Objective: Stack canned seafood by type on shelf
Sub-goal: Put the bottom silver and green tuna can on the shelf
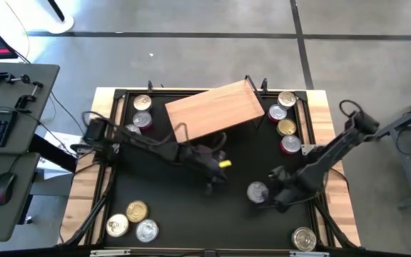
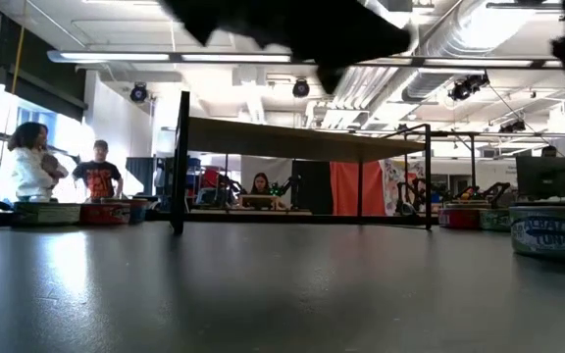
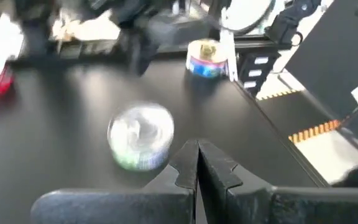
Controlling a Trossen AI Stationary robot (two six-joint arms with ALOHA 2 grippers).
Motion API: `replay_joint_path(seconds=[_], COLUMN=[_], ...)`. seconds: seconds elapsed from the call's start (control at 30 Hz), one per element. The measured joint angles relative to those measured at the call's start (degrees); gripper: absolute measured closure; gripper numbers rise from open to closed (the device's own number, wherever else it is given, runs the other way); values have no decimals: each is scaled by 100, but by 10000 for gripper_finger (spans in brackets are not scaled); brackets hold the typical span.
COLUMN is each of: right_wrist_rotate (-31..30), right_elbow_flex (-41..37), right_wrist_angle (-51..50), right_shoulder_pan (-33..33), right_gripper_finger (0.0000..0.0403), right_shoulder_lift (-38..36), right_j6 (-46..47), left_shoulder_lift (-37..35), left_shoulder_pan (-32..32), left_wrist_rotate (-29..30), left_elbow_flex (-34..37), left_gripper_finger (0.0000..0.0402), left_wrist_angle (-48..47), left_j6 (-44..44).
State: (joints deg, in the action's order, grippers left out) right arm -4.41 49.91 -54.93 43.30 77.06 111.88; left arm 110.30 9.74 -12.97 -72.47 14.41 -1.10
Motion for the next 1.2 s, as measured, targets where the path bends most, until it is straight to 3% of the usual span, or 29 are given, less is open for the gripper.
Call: replay_joint_path(seconds=[0.23, 0.4, 0.8, 1.2], right_wrist_rotate=[-139, -417, -714, -754], right_elbow_flex=[-912, -1263, -1336, -1212], right_wrist_angle=[1396, 1807, 1844, 2263], right_shoulder_pan=[165, 132, -117, -362], right_gripper_finger=[402, 403, 403, 403], right_shoulder_lift=[-462, -432, -289, -23], right_j6=[180, 172, -151, -428], left_shoulder_lift=[1489, 2245, 2658, 2652], left_shoulder_pan=[39, 45, 36, 52], left_wrist_rotate=[44, 42, 854, 886], left_elbow_flex=[-1727, -2401, -2518, -2518], left_gripper_finger=[401, 401, 401, 402], left_wrist_angle=[-453, -572, -1047, -1258], left_j6=[236, 474, 674, 674])
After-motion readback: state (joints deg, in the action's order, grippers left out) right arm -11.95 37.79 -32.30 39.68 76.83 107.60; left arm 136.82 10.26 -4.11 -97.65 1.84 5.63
